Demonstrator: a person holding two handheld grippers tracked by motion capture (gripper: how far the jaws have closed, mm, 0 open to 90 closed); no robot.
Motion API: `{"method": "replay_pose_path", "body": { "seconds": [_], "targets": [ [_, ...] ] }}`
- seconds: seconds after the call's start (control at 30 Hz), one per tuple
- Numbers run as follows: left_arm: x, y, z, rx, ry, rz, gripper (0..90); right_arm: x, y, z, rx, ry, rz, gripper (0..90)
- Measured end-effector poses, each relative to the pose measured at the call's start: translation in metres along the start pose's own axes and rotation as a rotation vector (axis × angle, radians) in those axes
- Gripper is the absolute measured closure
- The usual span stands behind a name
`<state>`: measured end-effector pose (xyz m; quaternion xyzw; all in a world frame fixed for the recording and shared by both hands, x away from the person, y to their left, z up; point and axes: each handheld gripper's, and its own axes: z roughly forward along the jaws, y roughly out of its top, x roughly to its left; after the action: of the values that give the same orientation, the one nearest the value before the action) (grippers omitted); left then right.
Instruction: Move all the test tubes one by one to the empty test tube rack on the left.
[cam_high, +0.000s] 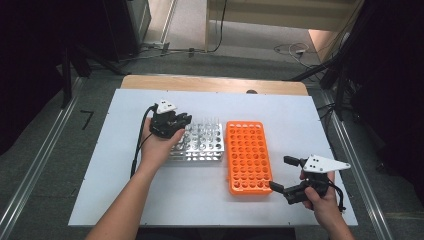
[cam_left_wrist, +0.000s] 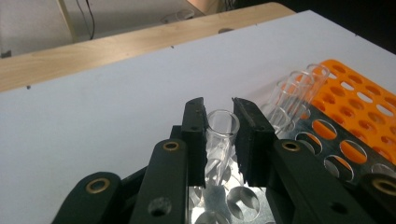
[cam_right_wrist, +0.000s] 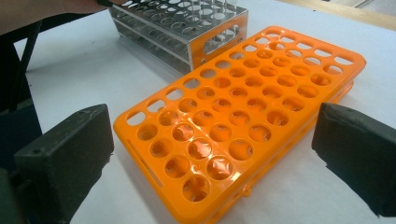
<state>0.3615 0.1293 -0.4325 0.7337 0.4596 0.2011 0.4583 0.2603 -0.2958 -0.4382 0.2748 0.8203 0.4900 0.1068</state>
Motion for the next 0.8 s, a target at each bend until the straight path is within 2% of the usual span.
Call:
{"method": "replay_pose_path", "body": {
  "seconds": [0.13,0.33,0.57,0.8],
  "targets": [
    [0.001,0.001,0.0,0.014,-0.002,-0.004,73.3,0.0,0.0,0.0,0.0,-0.002,0.002,0.0],
    [0.001,0.001,-0.002,0.021,0.015,-0.016,65.0,-0.001,0.0,0.001,0.001,-0.003,-0.002,0.0],
    [0.001,0.004,-0.011,-0.025,0.03,-0.036,53.0,-0.002,0.0,0.0,0.0,-0.006,0.004,0.0],
    [-0.003,0.002,-0.023,-0.066,-0.01,-0.035,43.4,-0.002,0.0,0.0,-0.002,-0.01,0.005,0.0]
  ]
}}
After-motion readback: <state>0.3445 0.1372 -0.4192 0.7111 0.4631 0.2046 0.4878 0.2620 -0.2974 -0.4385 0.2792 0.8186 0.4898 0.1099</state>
